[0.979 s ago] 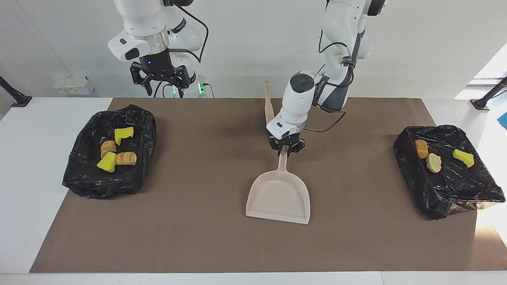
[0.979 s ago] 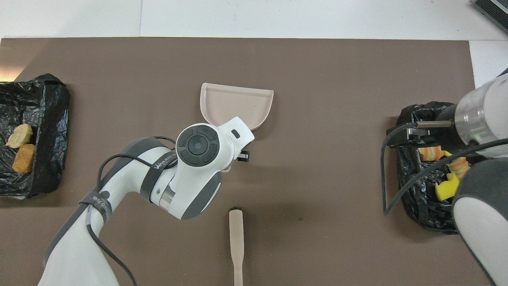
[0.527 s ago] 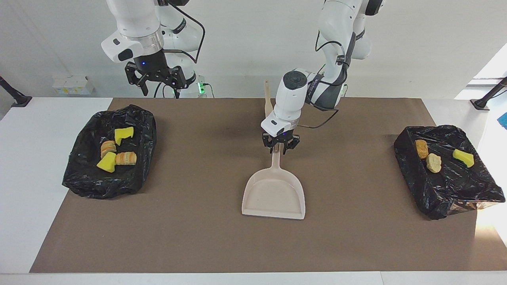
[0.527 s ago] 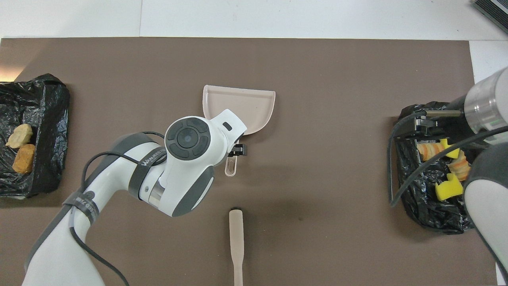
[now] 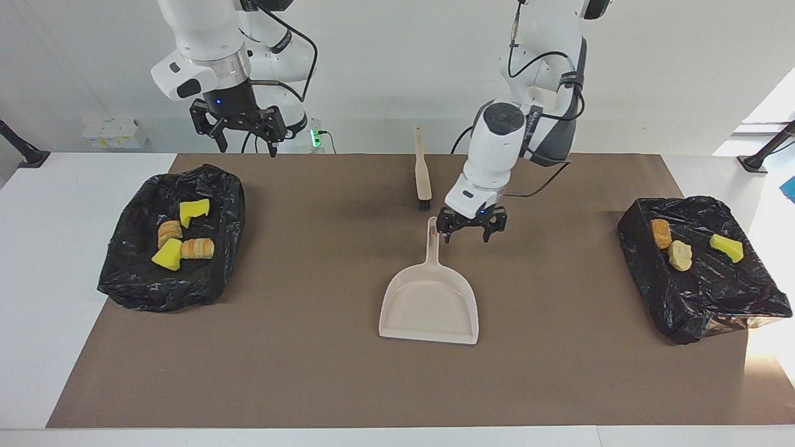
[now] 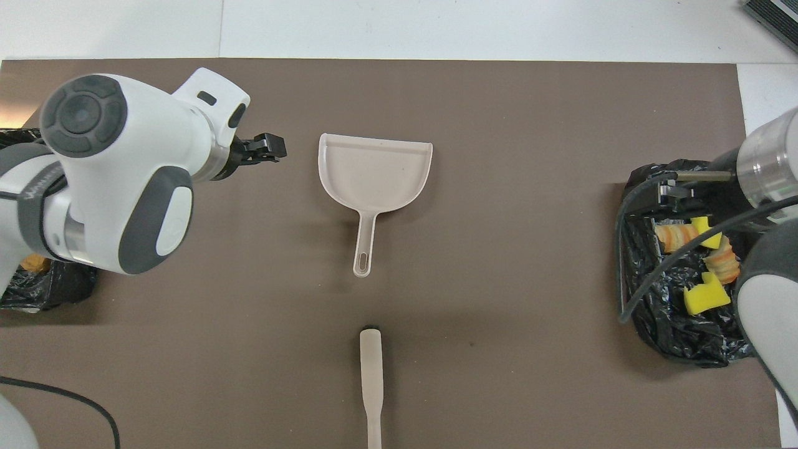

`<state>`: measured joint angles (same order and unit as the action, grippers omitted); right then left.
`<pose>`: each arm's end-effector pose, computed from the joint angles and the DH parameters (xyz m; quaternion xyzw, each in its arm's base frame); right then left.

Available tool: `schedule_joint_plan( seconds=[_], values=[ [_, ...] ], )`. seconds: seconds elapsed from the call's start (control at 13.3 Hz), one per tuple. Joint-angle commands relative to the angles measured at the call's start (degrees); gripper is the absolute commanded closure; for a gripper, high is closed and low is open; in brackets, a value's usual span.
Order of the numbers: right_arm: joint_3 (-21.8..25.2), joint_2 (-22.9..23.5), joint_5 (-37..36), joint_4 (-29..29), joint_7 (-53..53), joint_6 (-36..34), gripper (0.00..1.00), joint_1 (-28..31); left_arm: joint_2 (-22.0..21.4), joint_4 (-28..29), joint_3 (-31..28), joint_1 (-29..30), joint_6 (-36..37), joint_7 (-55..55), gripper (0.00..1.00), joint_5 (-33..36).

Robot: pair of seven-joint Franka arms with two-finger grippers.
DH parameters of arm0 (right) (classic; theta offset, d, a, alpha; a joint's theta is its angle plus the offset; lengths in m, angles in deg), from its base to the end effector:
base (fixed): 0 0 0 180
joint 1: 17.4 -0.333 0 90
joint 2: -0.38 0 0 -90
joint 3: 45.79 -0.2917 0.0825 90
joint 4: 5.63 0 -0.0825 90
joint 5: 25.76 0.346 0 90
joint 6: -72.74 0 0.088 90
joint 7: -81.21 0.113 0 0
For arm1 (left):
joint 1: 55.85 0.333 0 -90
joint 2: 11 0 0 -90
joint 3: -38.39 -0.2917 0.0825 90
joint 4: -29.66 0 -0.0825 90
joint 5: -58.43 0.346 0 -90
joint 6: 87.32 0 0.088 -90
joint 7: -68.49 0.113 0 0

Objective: Sweep and dump trash in bin

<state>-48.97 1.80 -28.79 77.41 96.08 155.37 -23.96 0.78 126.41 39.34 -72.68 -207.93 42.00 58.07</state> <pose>0.5043 0.0795 0.6225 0.9984 -0.0477 -0.0101 0.0284 0.5755 -0.1842 0.4779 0.9914 0.0772 0.0958 0.0438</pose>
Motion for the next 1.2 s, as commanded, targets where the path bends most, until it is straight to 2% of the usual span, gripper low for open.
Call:
schedule_joint_plan(
  seconds=[0.0,0.3,0.45,0.6,0.75,0.9,1.13],
  values=[
    [0.02,0.78,1.60,-1.57,-1.95,-1.07,0.00,0.49,0.26,-4.98,0.54,4.34,6.42,7.38,0.00,-0.86],
    [0.28,0.69,3.11,-1.48,-1.78,-0.90,0.00,1.64,-0.09,-9.90,0.28,9.87,17.58,17.58,0.00,-0.77],
    [0.28,0.60,3.11,-1.39,-1.86,-0.89,0.00,1.81,-4.11,-9.05,0.02,11.90,20.76,22.35,0.00,-0.95],
    [0.28,0.43,3.11,-1.13,-1.86,-0.89,0.00,1.81,-8.07,-6.68,-0.07,12.87,24.09,22.36,0.00,-0.95],
    [0.37,0.34,3.11,-1.04,-1.69,-0.98,0.00,1.90,-10.63,-5.17,-0.33,14.35,24.90,23.84,0.00,-0.95],
    [0.28,0.34,3.02,-0.95,-1.69,-0.98,0.00,3.47,-11.86,-5.17,-0.34,14.81,26.73,28.32,0.00,-0.95],
    [0.37,0.34,3.02,-0.78,-1.69,-0.98,0.00,5.67,-12.40,-5.17,-0.34,14.90,27.54,28.25,0.00,-0.95]
  ],
)
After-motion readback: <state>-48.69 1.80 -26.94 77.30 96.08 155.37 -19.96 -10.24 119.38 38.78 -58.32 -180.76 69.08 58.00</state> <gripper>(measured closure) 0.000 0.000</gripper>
